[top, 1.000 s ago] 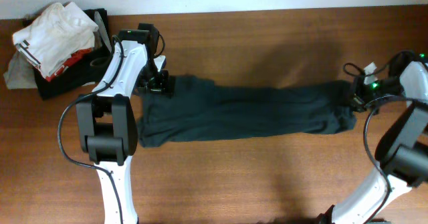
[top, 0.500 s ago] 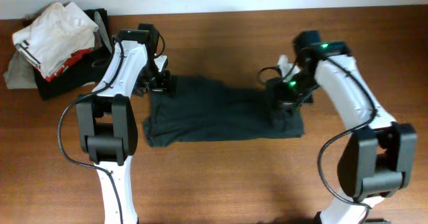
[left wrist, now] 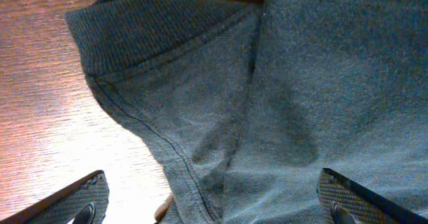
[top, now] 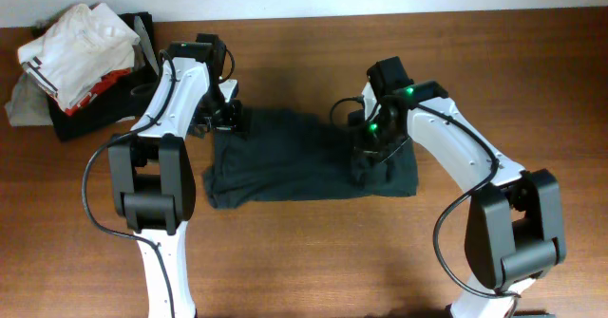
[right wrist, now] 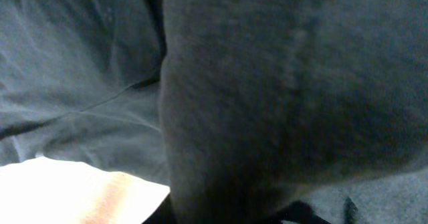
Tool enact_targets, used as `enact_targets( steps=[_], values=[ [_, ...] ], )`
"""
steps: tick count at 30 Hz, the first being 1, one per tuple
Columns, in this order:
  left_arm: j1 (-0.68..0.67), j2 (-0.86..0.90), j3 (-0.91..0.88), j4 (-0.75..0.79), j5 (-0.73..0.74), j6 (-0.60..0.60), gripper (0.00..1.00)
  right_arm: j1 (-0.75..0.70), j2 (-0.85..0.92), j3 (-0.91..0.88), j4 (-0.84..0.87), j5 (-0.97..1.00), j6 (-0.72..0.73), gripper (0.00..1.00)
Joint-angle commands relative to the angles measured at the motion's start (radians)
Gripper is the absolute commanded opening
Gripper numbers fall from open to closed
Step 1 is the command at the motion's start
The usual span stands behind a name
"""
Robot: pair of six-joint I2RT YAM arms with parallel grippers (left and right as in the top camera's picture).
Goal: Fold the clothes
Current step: 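Fold the right end leftward over the shirt with the right gripper, release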
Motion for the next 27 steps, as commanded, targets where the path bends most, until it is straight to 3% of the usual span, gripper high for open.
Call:
enact_targets(
  steps=[1, 3, 9, 12, 16, 21, 23, 27],
  values=[
    [-0.001, -0.029, 0.006, -0.016, 0.015, 0.004, 0.99, 0.025, -0.013, -0.008, 0.006, 0.002, 0.018, 0.45],
    [-0.001, -0.029, 0.006, -0.022, 0.015, 0.004, 0.99, 0.025, -0.013, -0.008, 0.002, 0.001, 0.018, 0.53],
    [-0.001, -0.029, 0.006, -0.025, 0.015, 0.004, 0.99, -0.064, -0.023, 0.041, -0.119, 0.001, -0.013, 0.53],
    [-0.001, -0.029, 0.006, -0.024, 0.015, 0.004, 0.99, -0.075, -0.013, 0.025, -0.145, 0.001, -0.044, 0.43],
    [-0.001, -0.029, 0.006, -0.019, 0.015, 0.004, 0.99, 0.034, 0.025, -0.084, 0.015, -0.074, -0.016, 0.35],
    [-0.001, -0.029, 0.006, -0.024, 0.014, 0.004, 0.99, 0.164, 0.066, -0.116, 0.113, -0.083, 0.036, 0.36],
    [-0.001, -0.029, 0.006, -0.022, 0.015, 0.004, 0.99, 0.209, 0.065, -0.114, 0.142, -0.082, 0.055, 0.3],
    [0.0, -0.029, 0.006, -0.022, 0.014, 0.004, 0.99, 0.2, 0.033, -0.005, 0.048, -0.077, 0.045, 0.31]
  ],
)
